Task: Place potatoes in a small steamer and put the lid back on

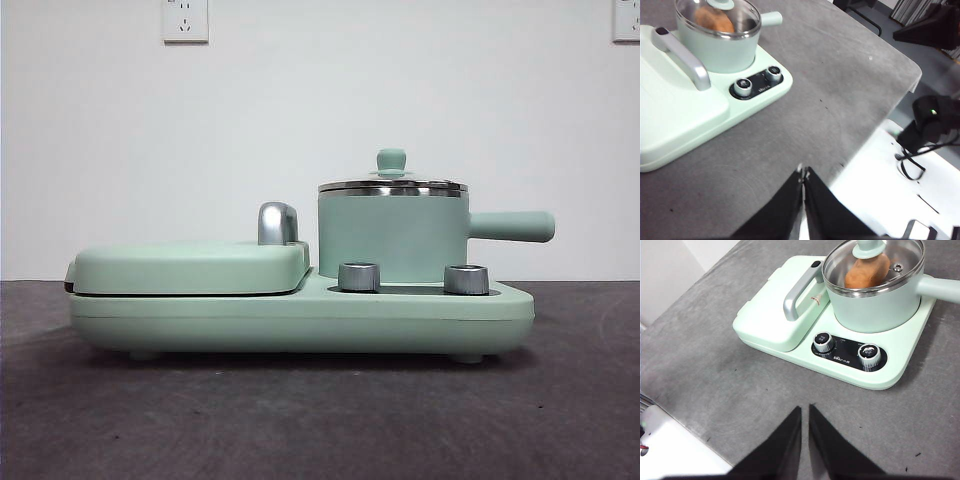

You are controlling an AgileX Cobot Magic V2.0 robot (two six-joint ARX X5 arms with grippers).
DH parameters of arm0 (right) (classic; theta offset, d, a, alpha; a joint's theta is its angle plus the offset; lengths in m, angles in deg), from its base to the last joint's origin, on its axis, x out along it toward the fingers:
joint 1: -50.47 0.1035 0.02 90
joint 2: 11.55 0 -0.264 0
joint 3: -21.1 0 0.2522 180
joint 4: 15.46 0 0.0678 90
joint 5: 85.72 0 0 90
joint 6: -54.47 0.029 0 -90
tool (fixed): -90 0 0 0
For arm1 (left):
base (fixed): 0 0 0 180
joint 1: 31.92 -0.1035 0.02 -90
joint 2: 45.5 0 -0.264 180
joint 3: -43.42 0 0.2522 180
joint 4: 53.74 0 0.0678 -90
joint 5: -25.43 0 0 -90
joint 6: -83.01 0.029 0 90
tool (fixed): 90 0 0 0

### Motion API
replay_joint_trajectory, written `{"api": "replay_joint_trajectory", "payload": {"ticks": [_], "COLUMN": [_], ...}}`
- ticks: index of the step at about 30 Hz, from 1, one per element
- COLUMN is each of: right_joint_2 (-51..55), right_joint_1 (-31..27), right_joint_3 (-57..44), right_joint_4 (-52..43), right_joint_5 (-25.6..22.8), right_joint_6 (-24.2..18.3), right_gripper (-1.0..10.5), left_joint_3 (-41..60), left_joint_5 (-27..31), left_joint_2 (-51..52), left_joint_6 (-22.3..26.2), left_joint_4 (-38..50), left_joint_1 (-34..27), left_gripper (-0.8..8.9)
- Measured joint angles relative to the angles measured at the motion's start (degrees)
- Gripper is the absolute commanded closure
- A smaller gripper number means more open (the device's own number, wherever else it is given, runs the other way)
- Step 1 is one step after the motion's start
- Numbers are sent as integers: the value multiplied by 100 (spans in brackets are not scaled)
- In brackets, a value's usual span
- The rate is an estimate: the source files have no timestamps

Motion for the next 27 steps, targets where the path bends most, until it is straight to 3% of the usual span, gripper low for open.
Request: {"api": "replay_joint_trajectory", "payload": {"ticks": [4, 7, 14, 20, 27], "right_joint_2": [0, 0, 0, 0, 0], "right_joint_1": [0, 0, 0, 0, 0], "right_joint_3": [0, 0, 0, 0, 0], "right_joint_4": [0, -2, -2, 0, 0], "right_joint_5": [0, 0, 0, 0, 0], "right_joint_6": [0, 0, 0, 0, 0], "right_gripper": [926, 926, 926, 926, 926], "left_joint_3": [28, 358, 2441, 4240, 5407], "left_joint_5": [11, 15, 66, 409, 575], "left_joint_2": [164, 275, 1176, 2059, 2618], "left_joint_6": [0, 17, 68, 68, 66], "left_joint_4": [96, 680, 2855, 4271, 4750], "left_joint_1": [-444, -929, -2337, -2990, -3545], "left_gripper": [808, 808, 808, 808, 808]}}
